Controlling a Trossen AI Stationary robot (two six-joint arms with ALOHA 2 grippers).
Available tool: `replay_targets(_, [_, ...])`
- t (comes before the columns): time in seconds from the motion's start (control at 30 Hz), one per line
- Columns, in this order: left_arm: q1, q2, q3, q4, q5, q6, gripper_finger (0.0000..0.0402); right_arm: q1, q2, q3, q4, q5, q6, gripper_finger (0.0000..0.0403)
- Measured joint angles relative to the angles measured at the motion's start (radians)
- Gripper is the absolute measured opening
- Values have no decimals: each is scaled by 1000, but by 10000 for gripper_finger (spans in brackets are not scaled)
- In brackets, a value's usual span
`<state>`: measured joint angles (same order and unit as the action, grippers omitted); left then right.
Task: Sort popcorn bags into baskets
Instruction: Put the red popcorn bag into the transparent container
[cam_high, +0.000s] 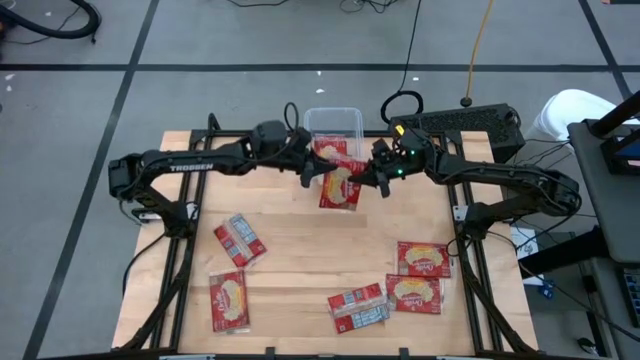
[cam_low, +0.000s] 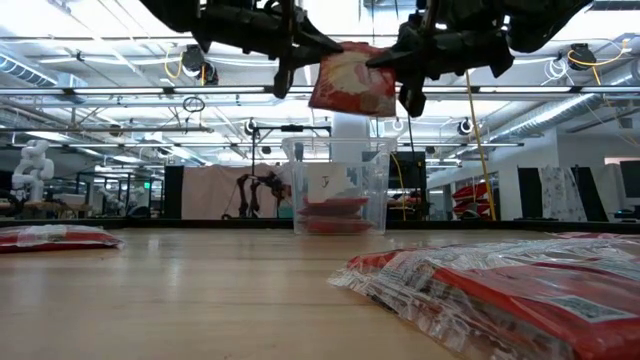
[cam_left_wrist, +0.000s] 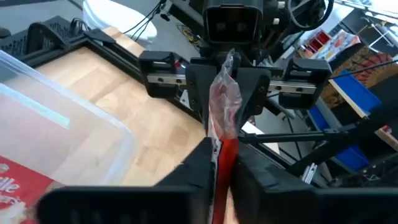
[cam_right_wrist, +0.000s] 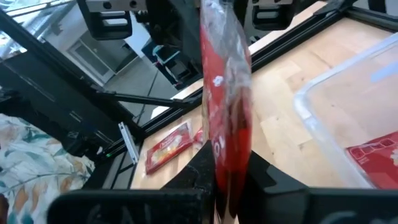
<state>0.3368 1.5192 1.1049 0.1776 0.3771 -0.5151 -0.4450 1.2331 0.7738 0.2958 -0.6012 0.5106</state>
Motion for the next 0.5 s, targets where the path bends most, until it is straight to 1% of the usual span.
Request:
replay_targets(0.07, [16,0,0,3,25,11,15,-1,0,0,3,8,8,20])
replay_targets(0.1, [26,0,0,5,41,13,11,0,0,0,7,16,16,20])
replay_targets(0.23, [70,0,0,19,88,12,17,-1,1,0,56,58,73,28])
replay_targets(0.33, [117,0,0,71,153,-1,11,-9,-8,0,100,111,132,55])
replay_targets(0.5, [210,0,-1,177,216,-56,8,-39,-45,0,88,253,155,125])
